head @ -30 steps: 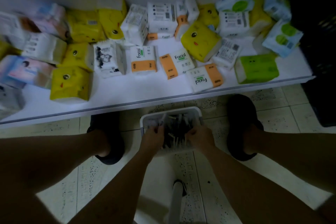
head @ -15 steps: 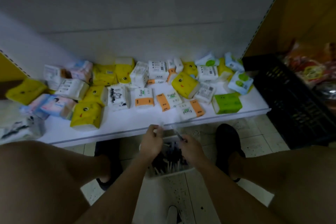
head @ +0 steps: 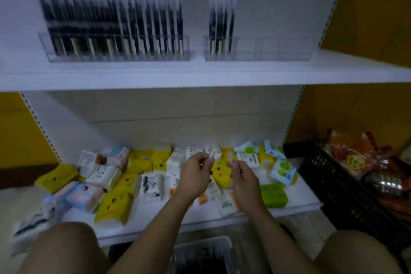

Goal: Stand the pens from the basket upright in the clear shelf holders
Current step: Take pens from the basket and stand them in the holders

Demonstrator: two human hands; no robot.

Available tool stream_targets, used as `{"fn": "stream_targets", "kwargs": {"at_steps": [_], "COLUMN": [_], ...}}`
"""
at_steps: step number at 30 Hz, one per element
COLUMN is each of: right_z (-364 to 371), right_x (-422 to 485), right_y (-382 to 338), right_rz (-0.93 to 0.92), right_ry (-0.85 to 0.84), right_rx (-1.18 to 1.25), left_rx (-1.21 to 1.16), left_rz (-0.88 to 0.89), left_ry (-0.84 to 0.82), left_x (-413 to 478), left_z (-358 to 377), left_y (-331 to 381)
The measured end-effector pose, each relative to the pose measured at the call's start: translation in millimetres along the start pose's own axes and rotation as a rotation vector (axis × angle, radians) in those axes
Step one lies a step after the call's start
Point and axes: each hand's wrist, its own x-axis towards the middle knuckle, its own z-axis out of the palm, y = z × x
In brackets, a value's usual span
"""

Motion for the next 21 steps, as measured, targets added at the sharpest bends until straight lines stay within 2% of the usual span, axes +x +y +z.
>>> {"fn": "stream_targets", "kwargs": {"at_steps": [3,6,10,21], "right_z": [-19.3,-38.7,-64.3,-124.0], "right_x": [13.1,25.1,44.7,113.8], "right_y": [-38.2,-75.9,-122.6,-218.2], "right_rz": [-0.118,-0.179,-0.304,-0.476], "right_ry": [0.077,0.077,0.088,0.126], "right_rx": [0.064,0.207,0.151,0.199], "left_rx": [0.005,-0.065,-0.003,0.001], "left_rz": [0.125,0.226,0.389,0.481], "left_ry": [-0.03,-0.026,-0.013,0.025], "left_x": [10.2,19.6,32.0,67.9], "left_z": [-12.8,-23.9,-37.3,-66.8], "left_y": [45.2,92.2,143.3,256.3]}}
